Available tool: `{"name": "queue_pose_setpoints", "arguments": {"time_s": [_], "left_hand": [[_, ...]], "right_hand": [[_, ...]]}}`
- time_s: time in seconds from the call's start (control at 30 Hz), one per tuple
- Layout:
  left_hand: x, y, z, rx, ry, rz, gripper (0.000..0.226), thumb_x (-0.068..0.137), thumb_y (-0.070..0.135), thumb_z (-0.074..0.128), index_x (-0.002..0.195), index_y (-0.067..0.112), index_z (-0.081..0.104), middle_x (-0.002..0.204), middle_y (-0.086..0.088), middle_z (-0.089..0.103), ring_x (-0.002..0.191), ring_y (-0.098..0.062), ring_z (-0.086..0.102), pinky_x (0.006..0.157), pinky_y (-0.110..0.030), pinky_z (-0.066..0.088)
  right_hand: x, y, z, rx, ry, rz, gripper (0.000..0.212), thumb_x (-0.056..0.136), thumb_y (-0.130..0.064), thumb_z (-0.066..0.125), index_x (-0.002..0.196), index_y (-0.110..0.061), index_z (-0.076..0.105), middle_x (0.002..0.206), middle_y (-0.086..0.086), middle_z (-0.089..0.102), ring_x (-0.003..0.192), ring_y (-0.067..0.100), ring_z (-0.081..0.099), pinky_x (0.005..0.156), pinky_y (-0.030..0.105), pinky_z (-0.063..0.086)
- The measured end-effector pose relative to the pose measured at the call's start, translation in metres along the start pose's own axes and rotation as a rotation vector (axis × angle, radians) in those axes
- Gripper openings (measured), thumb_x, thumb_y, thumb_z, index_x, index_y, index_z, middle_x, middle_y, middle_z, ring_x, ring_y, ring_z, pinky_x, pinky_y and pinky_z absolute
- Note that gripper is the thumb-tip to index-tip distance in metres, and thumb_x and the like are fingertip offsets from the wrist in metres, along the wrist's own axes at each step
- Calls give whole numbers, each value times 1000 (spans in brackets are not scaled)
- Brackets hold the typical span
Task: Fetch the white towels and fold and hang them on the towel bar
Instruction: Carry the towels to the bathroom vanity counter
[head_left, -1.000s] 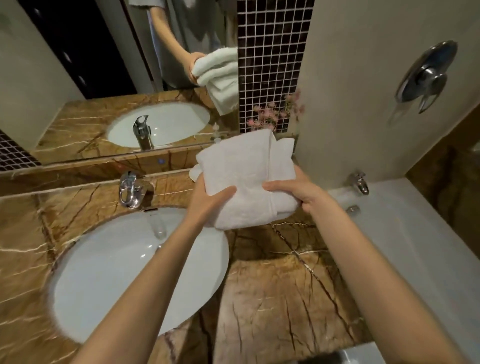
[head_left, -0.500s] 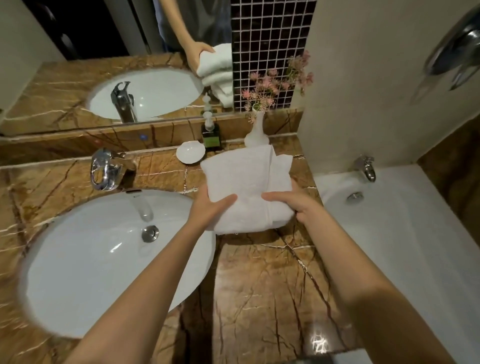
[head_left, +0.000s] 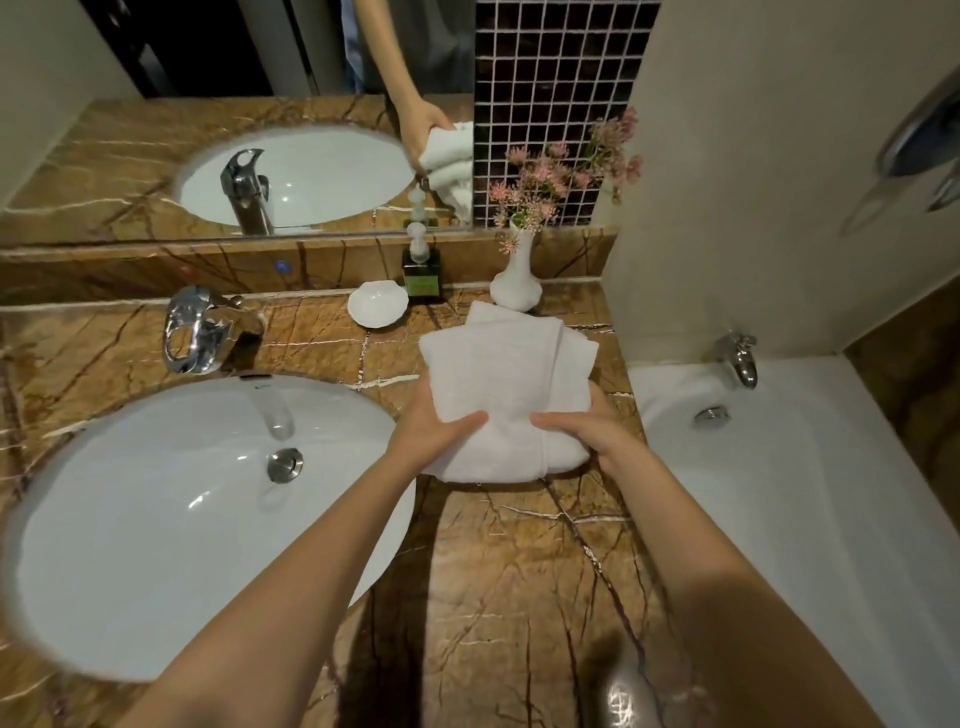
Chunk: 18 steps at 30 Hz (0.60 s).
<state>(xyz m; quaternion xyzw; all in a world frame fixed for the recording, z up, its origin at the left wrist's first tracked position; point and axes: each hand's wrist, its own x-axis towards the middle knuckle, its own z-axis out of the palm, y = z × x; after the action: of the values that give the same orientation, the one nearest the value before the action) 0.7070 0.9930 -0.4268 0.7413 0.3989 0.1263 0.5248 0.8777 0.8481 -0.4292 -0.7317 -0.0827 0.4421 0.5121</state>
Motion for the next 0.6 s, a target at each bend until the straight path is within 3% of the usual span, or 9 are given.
{"name": "queue_pose_setpoints", "arguments": {"time_s": [0.1,0.2,0.33,0.4,0.5,0.6], "left_hand": [[-4,0,-2,-9,-12,-16,93,61,49,80,138,20,37,135,0,50,124,-17,48,96,-32,40],[-5,6,-7,62,24,-31,93,64,42,84,139,19,34,137,-2,49,125,-20,46,96,-33,40],[3,26,-19,309,197,78,101,59,60,76,141,20,32,140,-3,44,128,-23,41,104,-46,41],[11,46,-23,503,195,153,95,67,55,74,143,17,32,145,-5,39,133,-26,36,108,-45,36],[27,78,-25,731,47,290,87,71,50,72,143,20,33,146,-3,39,133,-24,38,105,-42,38],[40,95,-22,816,-192,240,85,72,43,73,144,24,32,144,-3,44,128,-23,45,102,-40,42]], "right_hand": [[0,1,-2,-34,15,0,107,55,-19,93,145,-16,34,139,2,50,125,22,49,103,40,43],[-3,-3,-2,-86,42,4,114,54,-22,93,147,-16,27,143,3,45,128,24,45,106,43,41],[-12,-8,2,-192,107,-15,138,30,-45,90,149,-22,23,147,1,40,132,24,41,108,46,39],[-14,-10,3,-259,137,-23,131,39,-43,91,149,-21,24,148,1,38,134,25,38,109,45,37],[-13,-11,0,-320,163,-24,117,52,-32,92,148,-20,25,148,3,38,134,25,38,109,44,37],[-20,-12,-1,-392,181,-24,114,50,-35,90,145,-23,29,146,4,41,131,27,41,106,47,40]]}}
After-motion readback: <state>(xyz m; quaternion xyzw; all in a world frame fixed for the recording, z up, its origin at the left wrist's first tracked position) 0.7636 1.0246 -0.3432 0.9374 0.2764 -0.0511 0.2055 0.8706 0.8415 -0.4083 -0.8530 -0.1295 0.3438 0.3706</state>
